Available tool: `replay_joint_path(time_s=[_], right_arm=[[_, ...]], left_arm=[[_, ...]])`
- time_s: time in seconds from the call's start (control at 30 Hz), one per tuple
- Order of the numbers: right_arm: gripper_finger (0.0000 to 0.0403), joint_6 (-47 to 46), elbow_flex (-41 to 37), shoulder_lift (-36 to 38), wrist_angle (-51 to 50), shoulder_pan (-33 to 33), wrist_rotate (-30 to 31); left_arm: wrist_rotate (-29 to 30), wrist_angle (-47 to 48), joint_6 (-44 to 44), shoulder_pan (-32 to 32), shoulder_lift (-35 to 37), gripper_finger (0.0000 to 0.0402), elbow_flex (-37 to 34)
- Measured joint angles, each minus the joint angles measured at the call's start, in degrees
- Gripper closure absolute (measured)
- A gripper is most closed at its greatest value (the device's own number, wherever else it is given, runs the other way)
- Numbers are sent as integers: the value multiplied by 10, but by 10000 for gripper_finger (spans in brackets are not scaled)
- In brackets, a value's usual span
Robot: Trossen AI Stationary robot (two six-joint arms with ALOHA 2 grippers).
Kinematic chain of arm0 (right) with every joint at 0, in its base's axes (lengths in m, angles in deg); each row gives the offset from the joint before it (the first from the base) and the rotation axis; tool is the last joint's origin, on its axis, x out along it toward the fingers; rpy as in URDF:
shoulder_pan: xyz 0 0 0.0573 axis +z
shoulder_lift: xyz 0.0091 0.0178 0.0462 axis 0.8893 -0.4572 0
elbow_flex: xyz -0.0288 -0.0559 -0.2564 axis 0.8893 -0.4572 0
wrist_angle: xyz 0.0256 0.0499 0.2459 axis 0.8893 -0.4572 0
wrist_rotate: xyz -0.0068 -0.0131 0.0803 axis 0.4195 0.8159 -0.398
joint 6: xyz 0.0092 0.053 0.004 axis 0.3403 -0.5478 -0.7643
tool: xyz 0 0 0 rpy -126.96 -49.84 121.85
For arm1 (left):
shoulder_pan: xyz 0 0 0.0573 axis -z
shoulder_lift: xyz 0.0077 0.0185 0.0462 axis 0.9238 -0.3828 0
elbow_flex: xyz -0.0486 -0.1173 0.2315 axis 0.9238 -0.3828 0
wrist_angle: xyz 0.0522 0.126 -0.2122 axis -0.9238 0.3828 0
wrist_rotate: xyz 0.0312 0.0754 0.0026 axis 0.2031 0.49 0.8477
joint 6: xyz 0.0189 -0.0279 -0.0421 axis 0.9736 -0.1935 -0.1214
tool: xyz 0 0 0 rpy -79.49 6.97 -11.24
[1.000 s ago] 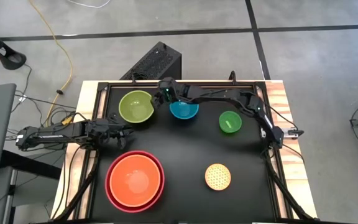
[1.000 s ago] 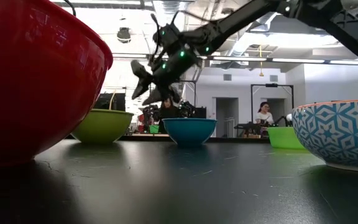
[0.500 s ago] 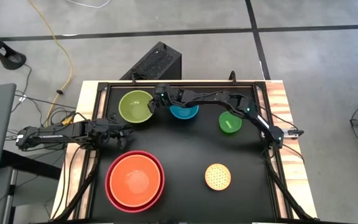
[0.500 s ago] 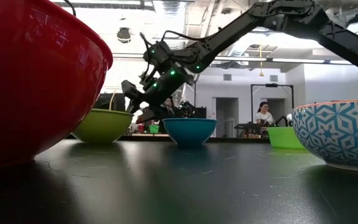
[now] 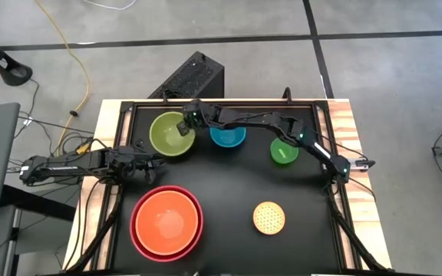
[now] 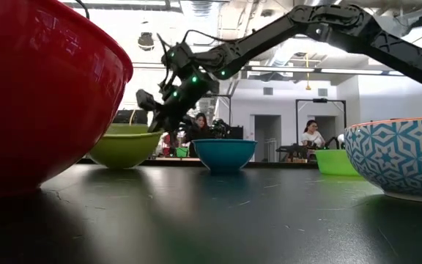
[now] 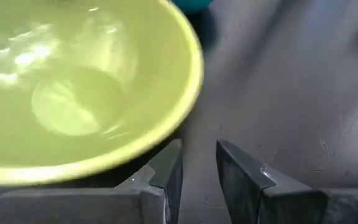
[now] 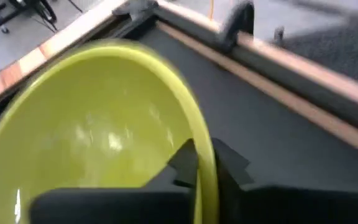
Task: Nest bowls inside each other
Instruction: Stack the left green bowl on top of the orange bowl
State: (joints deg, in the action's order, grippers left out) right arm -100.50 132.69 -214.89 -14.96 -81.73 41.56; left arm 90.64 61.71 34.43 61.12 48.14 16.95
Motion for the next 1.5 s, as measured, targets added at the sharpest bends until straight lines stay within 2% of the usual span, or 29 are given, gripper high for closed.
replay_joint_path(time_s=[0.07,0.27,0.4,0.5,0.63,0.8,0.97,1.13,1.33,1.5], right_arm=[[386,17,11,12,-9,-4,9],[381,46,44,69,-93,-15,56],[388,67,44,130,-187,-15,121],[388,71,45,177,-271,-10,120],[388,51,45,226,-400,29,95],[388,7,44,253,-513,133,88],[387,-35,44,251,-457,254,96],[387,-49,4,227,-314,344,106],[386,-42,-23,174,-165,360,132],[386,-45,-23,111,-59,352,89]], left_arm=[[0,0,0,0,0,315,0],[0,0,0,0,0,315,0],[0,0,0,0,0,315,0],[0,0,0,0,0,315,0],[0,0,0,0,0,315,0],[-1,0,0,0,0,315,0],[0,0,0,0,0,315,0],[0,0,0,0,0,315,0],[0,0,0,0,-2,315,0],[0,1,0,0,-3,315,0]])
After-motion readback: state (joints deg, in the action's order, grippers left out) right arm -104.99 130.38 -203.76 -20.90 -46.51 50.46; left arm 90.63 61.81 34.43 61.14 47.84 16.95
